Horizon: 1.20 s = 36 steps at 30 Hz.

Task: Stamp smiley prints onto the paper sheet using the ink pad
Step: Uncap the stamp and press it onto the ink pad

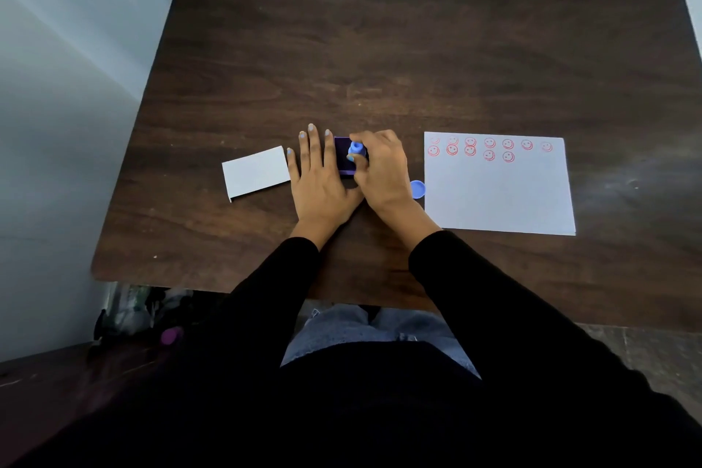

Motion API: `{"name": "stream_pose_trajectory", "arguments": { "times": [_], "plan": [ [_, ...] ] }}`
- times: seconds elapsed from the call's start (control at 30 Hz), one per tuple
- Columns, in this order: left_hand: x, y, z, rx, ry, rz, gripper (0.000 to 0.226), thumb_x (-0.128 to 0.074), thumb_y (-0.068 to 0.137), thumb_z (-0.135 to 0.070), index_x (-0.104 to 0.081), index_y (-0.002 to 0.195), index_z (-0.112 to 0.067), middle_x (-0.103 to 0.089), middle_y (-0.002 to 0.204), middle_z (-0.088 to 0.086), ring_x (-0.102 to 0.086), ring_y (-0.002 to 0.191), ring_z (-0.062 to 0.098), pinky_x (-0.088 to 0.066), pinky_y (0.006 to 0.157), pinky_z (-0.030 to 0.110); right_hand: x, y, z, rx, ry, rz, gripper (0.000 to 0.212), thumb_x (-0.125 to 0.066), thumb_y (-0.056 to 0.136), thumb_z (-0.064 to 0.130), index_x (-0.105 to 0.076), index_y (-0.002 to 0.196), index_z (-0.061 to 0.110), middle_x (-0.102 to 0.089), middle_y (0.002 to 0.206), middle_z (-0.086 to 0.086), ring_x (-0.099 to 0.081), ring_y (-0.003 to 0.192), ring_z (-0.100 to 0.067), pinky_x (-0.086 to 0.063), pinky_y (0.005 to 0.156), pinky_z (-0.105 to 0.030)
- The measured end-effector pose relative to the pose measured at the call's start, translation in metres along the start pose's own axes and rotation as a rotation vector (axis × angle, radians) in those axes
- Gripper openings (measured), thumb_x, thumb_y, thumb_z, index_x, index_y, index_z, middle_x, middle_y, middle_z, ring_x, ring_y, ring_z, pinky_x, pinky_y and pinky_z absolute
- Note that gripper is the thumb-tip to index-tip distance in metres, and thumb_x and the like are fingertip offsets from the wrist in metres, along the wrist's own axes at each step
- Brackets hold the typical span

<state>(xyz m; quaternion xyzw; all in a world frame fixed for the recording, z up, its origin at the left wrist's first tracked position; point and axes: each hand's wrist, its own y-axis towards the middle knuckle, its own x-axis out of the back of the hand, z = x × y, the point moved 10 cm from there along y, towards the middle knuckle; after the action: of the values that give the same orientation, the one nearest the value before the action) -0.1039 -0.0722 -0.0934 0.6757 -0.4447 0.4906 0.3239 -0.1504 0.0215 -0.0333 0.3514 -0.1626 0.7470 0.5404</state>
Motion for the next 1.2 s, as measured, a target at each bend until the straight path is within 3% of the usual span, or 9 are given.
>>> {"name": "stream_pose_trajectory", "arguments": {
  "times": [0.17, 0.37, 0.57, 0.77, 0.97, 1.2],
  "plan": [
    [-0.0001, 0.0009, 0.0008, -0.003, -0.009, 0.013, 0.094, -0.031, 0.074, -0.065, -0.018, 0.148, -0.008, -0.009, 0.158, 0.015, -0.003, 0.147, 0.028, 0.000, 0.118, 0.047, -0.0007, 0.0052, -0.0064, -0.034, -0.001, 0.027, 0.015, -0.066, 0.076, 0.005, -0.064, 0.091, 0.001, -0.069, 0.090, -0.014, -0.054, 0.092, -0.030, -0.041, 0.082, -0.034],
    [0.0000, 0.0004, 0.0015, -0.007, -0.013, 0.008, 0.090, -0.028, 0.075, -0.062, -0.019, 0.147, -0.009, -0.011, 0.158, 0.016, -0.005, 0.147, 0.029, -0.002, 0.118, 0.049, -0.0023, -0.0001, -0.0044, -0.041, 0.014, 0.012, 0.024, -0.060, 0.079, -0.001, -0.064, 0.102, 0.002, -0.067, 0.097, -0.018, -0.055, 0.097, -0.030, -0.040, 0.083, -0.030],
    [-0.0005, 0.0022, 0.0021, -0.006, -0.013, 0.003, 0.099, -0.023, 0.070, -0.069, -0.019, 0.148, -0.008, -0.011, 0.158, 0.016, -0.005, 0.147, 0.028, -0.001, 0.119, 0.047, -0.0009, 0.0069, -0.0041, -0.042, -0.031, 0.030, 0.012, -0.065, 0.077, 0.003, -0.063, 0.089, 0.001, -0.067, 0.089, -0.015, -0.053, 0.091, -0.030, -0.042, 0.080, -0.037],
    [-0.0001, 0.0016, 0.0028, 0.001, -0.008, -0.001, 0.093, -0.019, 0.071, -0.064, -0.020, 0.147, -0.010, -0.012, 0.158, 0.015, -0.005, 0.147, 0.028, -0.002, 0.119, 0.048, -0.0006, 0.0008, 0.0022, -0.028, -0.009, 0.017, 0.023, -0.057, 0.077, -0.006, -0.064, 0.099, -0.002, -0.067, 0.092, -0.021, -0.055, 0.093, -0.035, -0.044, 0.085, -0.041],
    [0.0019, 0.0011, 0.0027, -0.003, -0.026, -0.013, 0.097, -0.020, 0.070, -0.067, -0.021, 0.147, -0.008, -0.013, 0.158, 0.016, -0.007, 0.147, 0.029, -0.002, 0.118, 0.047, -0.0019, 0.0078, -0.0027, -0.053, -0.040, 0.045, 0.011, -0.063, 0.076, 0.001, -0.062, 0.087, 0.000, -0.067, 0.086, -0.016, -0.053, 0.091, -0.031, -0.042, 0.080, -0.037],
    [0.0007, 0.0007, 0.0028, -0.003, -0.013, -0.006, 0.093, -0.020, 0.071, -0.062, -0.021, 0.147, -0.009, -0.014, 0.158, 0.016, -0.008, 0.147, 0.029, -0.004, 0.118, 0.048, -0.0044, 0.0038, 0.0025, -0.024, -0.046, 0.063, 0.019, -0.057, 0.076, -0.005, -0.064, 0.093, -0.001, -0.068, 0.090, -0.019, -0.053, 0.094, -0.033, -0.042, 0.084, -0.038]
  ]
}}
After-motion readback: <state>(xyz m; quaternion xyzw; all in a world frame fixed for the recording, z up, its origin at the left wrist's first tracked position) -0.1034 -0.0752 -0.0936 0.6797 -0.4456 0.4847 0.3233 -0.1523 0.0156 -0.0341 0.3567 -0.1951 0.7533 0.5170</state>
